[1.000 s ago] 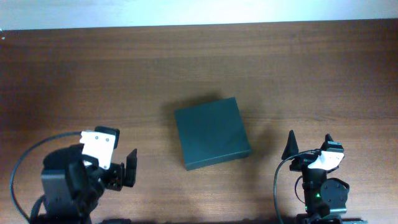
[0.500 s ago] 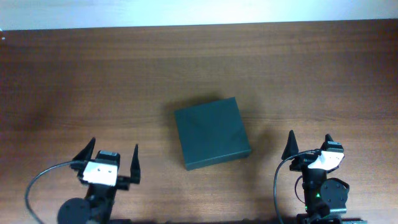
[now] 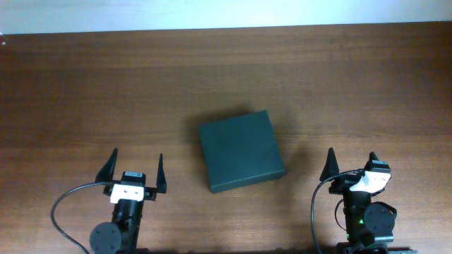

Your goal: Pack container

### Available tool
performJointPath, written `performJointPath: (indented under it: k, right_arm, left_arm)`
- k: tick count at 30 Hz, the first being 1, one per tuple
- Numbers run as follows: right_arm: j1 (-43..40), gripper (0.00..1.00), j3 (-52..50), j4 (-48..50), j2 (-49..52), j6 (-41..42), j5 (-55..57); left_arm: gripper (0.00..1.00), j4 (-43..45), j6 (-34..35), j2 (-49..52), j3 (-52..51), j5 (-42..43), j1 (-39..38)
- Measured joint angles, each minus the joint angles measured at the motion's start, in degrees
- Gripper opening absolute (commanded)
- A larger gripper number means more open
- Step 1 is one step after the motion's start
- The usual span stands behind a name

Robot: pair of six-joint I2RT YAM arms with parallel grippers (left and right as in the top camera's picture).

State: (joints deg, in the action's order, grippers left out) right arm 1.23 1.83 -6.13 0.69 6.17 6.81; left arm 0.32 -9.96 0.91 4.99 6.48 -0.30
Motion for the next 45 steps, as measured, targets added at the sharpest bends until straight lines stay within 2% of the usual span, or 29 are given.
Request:
performJointPath:
  k: [6,22,45]
  right_arm:
    - [0.0,0.99,0.0,0.0,0.0,0.09,0.0]
    - [0.0,0.99,0.0,0.0,0.0,0.07,0.02]
    - [0.0,0.99,0.0,0.0,0.0,0.07,0.02]
  left_arm:
    - [0.99,-5.46,5.51,-0.07,-3.15,0.04,-0.87]
    - [0.99,-5.46,13.99,-0.11,-3.61,-0.94,-2.16]
    - [0.99,-5.46,15.41,-0.11,-3.61,-1.14,-2.16]
